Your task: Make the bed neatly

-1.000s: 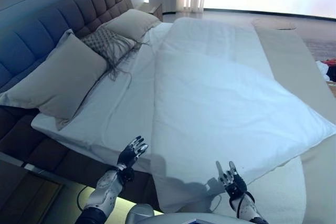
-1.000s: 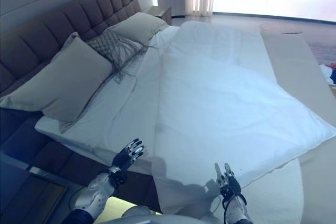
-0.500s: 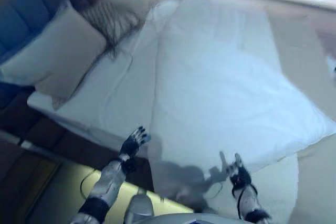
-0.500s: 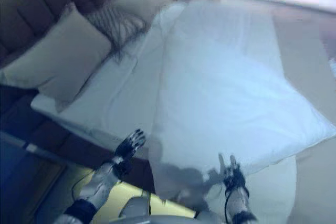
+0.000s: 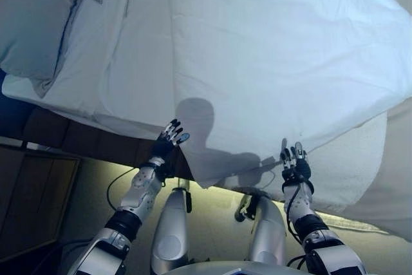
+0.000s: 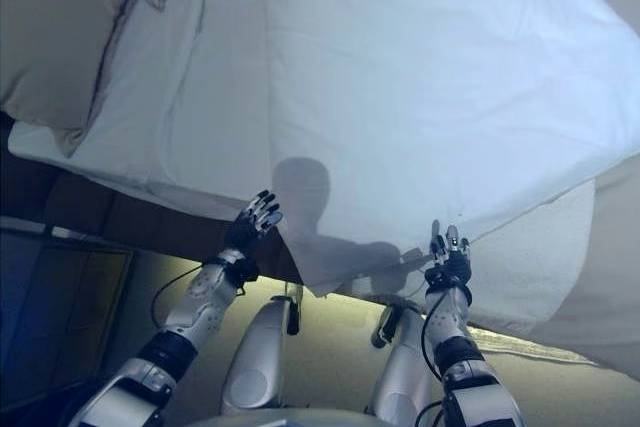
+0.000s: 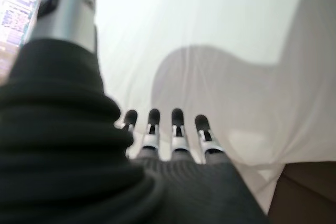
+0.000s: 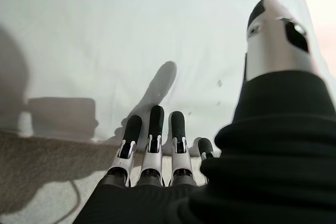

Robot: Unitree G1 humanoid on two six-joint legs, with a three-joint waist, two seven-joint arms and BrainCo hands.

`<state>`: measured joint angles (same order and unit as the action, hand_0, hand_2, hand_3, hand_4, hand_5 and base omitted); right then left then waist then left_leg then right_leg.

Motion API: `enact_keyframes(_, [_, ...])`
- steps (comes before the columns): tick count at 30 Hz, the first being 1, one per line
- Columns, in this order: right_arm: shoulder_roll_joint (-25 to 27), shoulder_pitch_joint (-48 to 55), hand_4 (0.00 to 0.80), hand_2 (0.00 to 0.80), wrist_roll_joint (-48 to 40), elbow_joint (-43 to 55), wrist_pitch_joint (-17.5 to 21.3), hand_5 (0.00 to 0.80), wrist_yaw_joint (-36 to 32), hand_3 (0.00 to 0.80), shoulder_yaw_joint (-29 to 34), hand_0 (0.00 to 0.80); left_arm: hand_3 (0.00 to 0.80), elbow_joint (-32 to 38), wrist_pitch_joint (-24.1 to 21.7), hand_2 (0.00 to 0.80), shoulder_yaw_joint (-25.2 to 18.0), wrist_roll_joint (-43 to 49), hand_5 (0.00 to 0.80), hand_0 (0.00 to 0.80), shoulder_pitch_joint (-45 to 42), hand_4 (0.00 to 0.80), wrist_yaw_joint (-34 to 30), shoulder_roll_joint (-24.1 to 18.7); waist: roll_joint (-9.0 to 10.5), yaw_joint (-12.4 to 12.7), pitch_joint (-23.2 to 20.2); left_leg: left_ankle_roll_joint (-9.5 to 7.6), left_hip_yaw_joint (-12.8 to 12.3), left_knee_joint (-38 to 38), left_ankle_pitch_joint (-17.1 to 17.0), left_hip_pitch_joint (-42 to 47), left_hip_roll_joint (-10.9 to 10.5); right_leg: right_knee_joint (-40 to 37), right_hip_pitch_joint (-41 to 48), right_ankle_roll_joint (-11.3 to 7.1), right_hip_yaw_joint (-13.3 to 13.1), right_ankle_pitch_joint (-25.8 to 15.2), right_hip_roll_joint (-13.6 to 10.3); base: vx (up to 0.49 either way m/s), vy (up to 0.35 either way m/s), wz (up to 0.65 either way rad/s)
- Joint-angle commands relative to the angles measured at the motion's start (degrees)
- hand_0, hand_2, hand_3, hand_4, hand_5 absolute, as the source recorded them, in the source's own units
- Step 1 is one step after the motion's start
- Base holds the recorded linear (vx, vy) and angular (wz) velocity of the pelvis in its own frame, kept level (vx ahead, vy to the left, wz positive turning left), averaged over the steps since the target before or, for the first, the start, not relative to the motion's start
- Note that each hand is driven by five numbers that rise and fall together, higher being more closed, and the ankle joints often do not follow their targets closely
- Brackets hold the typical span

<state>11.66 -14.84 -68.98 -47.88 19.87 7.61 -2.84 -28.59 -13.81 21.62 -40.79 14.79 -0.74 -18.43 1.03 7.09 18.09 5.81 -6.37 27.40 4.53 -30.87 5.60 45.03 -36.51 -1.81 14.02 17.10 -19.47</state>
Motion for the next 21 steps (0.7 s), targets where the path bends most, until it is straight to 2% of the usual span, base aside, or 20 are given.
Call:
enact_keyframes(1, [0.4,2.5,0.000,0.000,-1.3,2.0,0.2,0.000,-3.7,0.000,2.3,0.000,0.000,3.3,-5.6,0.000,-2.8,0.9,0.000,0.000,1.2,0.000,0.6,2.0,0.17,-0.1,1.4,-4.99,1.3,7.5,5.4,-4.3,-0.3,-17.8,1.3,-7.70,-4.8,-21.8,-2.1,-0.046,0.026,-0.06])
enact_keyframes(8, [1.6,3.4,0.000,0.000,-5.0,0.2,0.1,0.000,-8.5,0.000,3.0,0.000,0.000,1.8,-6.9,0.000,-3.0,1.2,0.000,0.000,1.8,0.000,2.3,1.4,0.43,-0.9,3.2,-4.82,1.3,7.1,4.5,-6.5,0.4,-18.5,-0.1,-7.85,-4.3,-21.7,-1.0,-0.036,-0.018,-0.02])
enact_keyframes(9, [1.6,3.9,0.000,0.000,-5.4,0.6,0.0,0.000,-9.5,0.000,3.3,0.000,0.000,1.6,-6.6,0.000,-3.1,1.1,0.000,0.000,1.6,0.000,2.4,1.1,0.40,-0.8,3.1,-4.31,1.6,7.5,6.2,-5.9,0.8,-17.8,0.4,-8.66,-4.5,-20.4,-0.8,0.117,-0.038,-0.10])
enact_keyframes(15, [3.0,4.1,0.000,0.000,-6.8,-1.0,-1.1,0.000,-12.6,0.000,5.9,0.000,0.000,0.5,-5.6,0.000,-3.9,0.1,0.000,0.000,1.5,0.000,1.1,0.3,0.24,-0.7,3.1,-4.21,1.2,8.0,6.2,-5.7,0.7,-17.7,0.8,-8.97,-3.9,-20.9,-1.6,0.080,-0.013,-0.05])
enact_keyframes(21, [4.4,1.0,0.000,0.000,-9.9,-4.6,-1.2,0.000,-17.6,0.000,6.9,0.000,0.000,0.3,-4.5,0.000,-3.5,-1.5,0.000,0.000,1.4,0.000,-1.3,-0.9,-0.33,1.1,3.5,-4.36,2.0,9.0,6.8,-6.3,0.2,-16.1,0.5,-9.08,-3.2,-20.5,-2.6,0.056,-0.029,0.01])
